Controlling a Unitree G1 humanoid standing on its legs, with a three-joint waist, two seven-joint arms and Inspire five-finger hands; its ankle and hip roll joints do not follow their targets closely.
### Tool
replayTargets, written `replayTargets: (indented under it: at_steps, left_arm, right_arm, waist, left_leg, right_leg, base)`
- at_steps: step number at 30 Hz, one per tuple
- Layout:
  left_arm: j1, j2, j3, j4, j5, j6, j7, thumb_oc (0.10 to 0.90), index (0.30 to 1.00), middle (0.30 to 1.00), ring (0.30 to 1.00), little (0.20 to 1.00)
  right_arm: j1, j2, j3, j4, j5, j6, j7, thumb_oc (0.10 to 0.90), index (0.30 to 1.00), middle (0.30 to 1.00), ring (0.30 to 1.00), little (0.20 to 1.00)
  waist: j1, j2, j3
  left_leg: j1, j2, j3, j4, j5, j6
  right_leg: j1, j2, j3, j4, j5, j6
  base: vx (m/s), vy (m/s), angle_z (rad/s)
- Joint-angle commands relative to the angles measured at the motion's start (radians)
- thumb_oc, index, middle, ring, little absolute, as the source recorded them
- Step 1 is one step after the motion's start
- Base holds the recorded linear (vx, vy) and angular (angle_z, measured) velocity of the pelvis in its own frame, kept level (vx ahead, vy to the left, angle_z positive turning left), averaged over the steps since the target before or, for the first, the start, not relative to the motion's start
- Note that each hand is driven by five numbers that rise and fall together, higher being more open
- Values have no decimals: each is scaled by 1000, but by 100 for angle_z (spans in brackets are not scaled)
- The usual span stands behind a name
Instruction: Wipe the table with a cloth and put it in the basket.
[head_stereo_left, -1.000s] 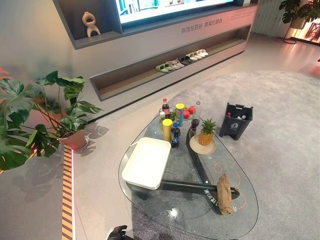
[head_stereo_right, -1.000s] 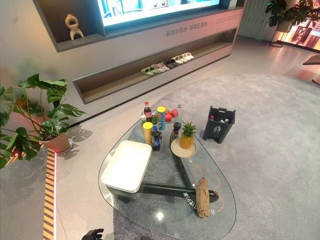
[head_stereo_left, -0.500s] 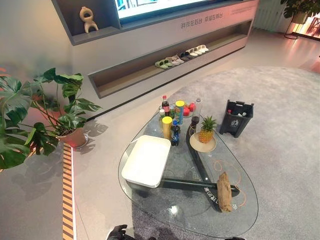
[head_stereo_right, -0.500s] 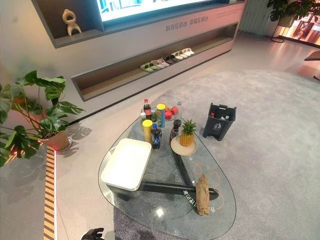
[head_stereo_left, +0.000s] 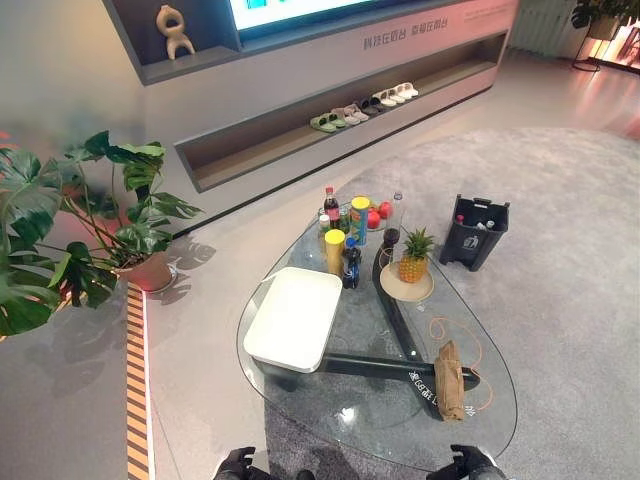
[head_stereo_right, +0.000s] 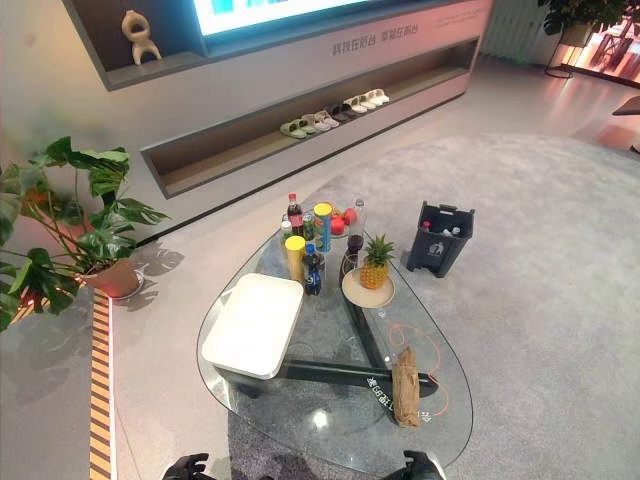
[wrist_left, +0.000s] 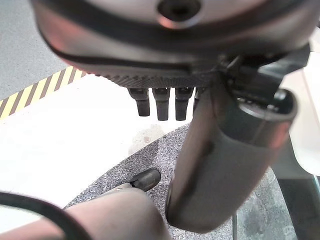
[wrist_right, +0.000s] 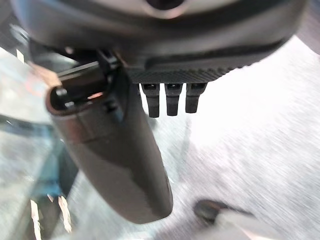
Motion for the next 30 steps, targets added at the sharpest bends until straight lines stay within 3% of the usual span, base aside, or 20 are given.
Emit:
replayTargets:
  at_steps: [1,11,17,24,30]
  left_arm:
    - [-57,28,5,3,-22,1,37,800,900,900,900,900]
    - [-11,40,5,-66,-34,36,41,800,900,900,900,900]
    - [-51,34,-10,-92,-109,43,67,800,900,900,900,900]
    - [-141,9,-30,-89,-216,28,93,800,900,900,900,900]
    - [-219,-23,-47,-66,-281,18,116,800,900,900,900,900]
  right_arm:
    - [-61,-43,9,-70,21,-101,-104,800,900,900,900,900]
    - [-66,-97,-5,-390,-15,-51,-220,800,900,900,900,900]
    - [-115,-144,-21,-580,-32,-19,-358,800,900,900,900,900]
    - [-227,-178,-45,-637,-30,-25,-481,800,900,900,900,900]
    - [-349,-199,-32,-666,-31,31,-604,800,900,900,900,900]
  waist:
    - [-6,-25,20]
    - [-10,-11,49]
    - [-31,14,147]
    - [-58,55,242]
    - [-83,93,312]
  left_leg:
    - [27,-59,1,80,-153,28]
    - [-12,-56,-3,126,-166,37]
    - [-162,-73,-25,254,-180,42]
    - [-287,-88,-33,289,-147,42]
    - [-383,-93,-20,337,-134,33]
  right_leg:
    - [-22,-62,-92,-44,88,57]
    - [-66,-78,-102,10,72,48]
    - [-216,-104,-92,144,42,21]
    - [-360,-96,-58,221,36,2]
    - [-466,-91,-29,275,27,-21]
  base:
    - [31,17,-1]
    - [17,0,0]
    - [-120,71,-8]
    - [-122,94,1]
    - [-68,96,1]
